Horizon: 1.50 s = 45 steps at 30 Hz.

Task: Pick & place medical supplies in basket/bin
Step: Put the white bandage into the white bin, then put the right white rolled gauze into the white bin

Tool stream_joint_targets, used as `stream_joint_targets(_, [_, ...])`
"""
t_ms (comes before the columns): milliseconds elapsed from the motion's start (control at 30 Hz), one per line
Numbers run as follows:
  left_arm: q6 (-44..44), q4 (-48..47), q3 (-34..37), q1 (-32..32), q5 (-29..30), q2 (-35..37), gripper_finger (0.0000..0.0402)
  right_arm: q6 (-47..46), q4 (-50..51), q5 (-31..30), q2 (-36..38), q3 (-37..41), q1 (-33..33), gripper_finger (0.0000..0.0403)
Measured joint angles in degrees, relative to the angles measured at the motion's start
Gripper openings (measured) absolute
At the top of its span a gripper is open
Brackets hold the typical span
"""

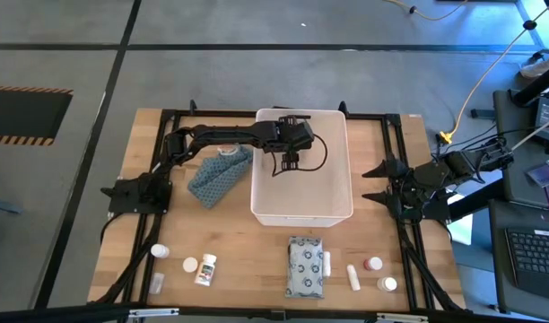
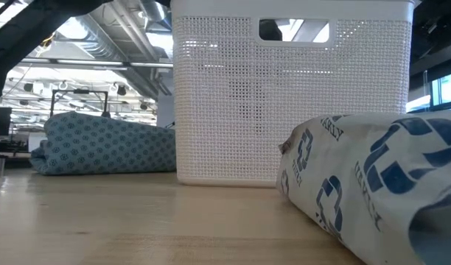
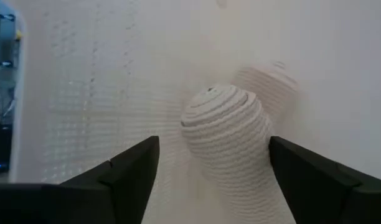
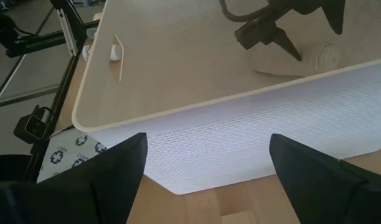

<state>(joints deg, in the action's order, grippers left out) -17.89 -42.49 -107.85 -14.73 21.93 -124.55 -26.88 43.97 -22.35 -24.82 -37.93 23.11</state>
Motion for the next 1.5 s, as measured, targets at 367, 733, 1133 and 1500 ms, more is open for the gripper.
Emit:
stream_joint_targets(367, [-3.48, 0.52, -3.55, 0.97, 8.39, 5.03, 0.0301, -3.08, -0.04, 0.02, -0.02, 0.00, 0.00, 0.0339])
stream_joint_targets(733, [4.71, 9.72, -1.84, 1.52, -4.97, 21.85, 0.0302, -4.95, -5.70, 6.94, -0.04, 0.00, 0.00, 0.0339])
stream_joint_targets(1133, [7.61, 38.68, 34.76, 4.30, -9.20, 45.93, 0.0301, -16.75, -6.70, 21.03, -4.44, -2.74, 0.04, 0.0339])
stream_joint_targets(1500, [13.13, 47.41, 57.14, 4.87, -6.34, 61.75, 0.0301, -35.33, 7.95, 20.93, -25.65, -16.07, 2.26, 0.0339])
